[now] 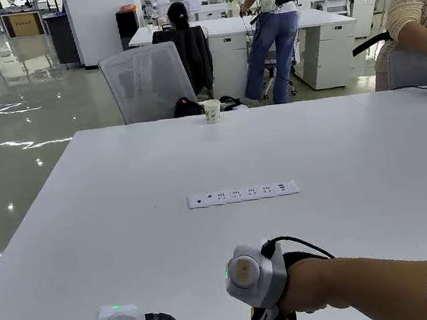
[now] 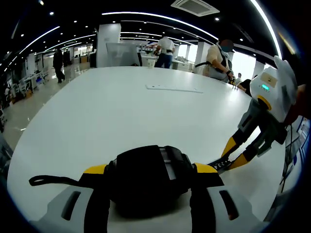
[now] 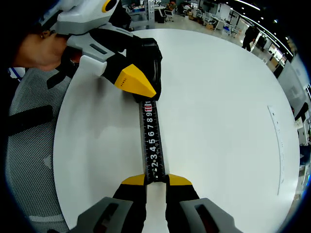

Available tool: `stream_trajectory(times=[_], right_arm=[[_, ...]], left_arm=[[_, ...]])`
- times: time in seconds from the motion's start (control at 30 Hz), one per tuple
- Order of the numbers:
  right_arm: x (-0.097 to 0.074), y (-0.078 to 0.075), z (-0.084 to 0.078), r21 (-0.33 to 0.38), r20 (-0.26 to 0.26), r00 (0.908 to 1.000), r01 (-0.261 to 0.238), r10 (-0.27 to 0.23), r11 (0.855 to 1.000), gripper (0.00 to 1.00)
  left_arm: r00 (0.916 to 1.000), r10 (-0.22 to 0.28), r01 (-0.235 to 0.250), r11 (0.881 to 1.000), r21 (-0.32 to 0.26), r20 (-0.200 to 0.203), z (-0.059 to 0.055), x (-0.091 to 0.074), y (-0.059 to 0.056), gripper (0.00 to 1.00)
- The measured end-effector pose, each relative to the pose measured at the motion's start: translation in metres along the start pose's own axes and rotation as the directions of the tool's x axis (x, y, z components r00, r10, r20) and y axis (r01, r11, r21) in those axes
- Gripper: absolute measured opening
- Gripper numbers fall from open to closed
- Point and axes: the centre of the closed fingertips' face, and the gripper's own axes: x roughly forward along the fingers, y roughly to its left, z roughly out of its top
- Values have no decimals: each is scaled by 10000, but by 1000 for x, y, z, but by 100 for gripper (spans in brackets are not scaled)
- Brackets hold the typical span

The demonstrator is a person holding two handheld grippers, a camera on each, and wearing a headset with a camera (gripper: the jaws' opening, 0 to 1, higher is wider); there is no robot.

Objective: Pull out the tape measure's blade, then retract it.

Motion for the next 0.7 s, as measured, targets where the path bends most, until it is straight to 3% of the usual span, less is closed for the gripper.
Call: stream_trajectory(times=[0.7], right_arm=[[3, 0, 10, 26, 119, 9999, 63, -63, 10000, 11]], left_arm=[[10000, 15, -15, 10000, -18, -43, 0, -1, 0, 62]])
